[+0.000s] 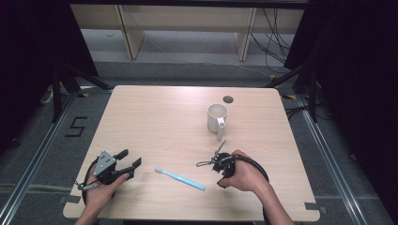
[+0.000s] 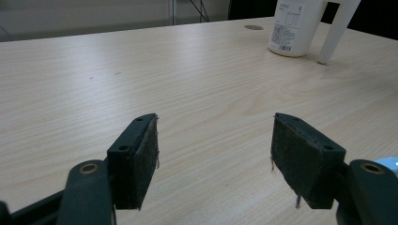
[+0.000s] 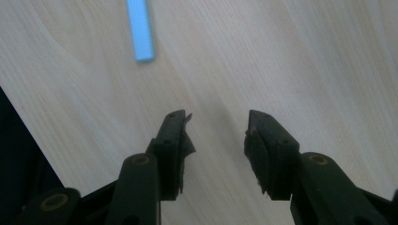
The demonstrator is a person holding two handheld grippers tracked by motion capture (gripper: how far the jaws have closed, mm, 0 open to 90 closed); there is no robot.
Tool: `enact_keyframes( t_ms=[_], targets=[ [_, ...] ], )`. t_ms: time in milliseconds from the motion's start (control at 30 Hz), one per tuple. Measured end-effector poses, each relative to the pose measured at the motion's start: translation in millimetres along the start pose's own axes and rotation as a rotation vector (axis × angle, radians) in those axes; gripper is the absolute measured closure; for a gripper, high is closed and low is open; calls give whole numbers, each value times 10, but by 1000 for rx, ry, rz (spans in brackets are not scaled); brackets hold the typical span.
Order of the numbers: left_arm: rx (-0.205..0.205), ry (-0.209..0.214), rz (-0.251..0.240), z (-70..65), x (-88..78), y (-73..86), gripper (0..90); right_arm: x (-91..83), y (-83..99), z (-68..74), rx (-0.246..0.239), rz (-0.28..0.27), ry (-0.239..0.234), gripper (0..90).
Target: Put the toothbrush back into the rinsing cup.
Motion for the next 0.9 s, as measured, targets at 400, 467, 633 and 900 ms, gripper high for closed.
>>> enact_keyframes(
  t_ms=[400, 467, 633, 900],
  targets=[
    [0, 1, -1, 1, 0, 0, 320, 32, -163, 45, -41, 9, 7, 587],
    [1, 2, -1, 3, -1, -1, 320, 41, -196, 59, -43, 9, 3, 587],
    [0, 2, -1, 1, 0, 0, 320, 53, -273, 89, -45, 20, 8, 587],
    [1, 3, 1, 3, 1, -1, 320, 74, -388, 104, -90, 12, 5, 587]
  ],
)
Point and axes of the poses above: each handheld gripper's, and its own axes: x roughly forward along the jaws, y roughly out of its underside, z roughly to its left, the point moved 2 cm from there along x, roughly forward along the jaws, and after that the axes turned 8 degrees about -x, right-handed, at the moved point
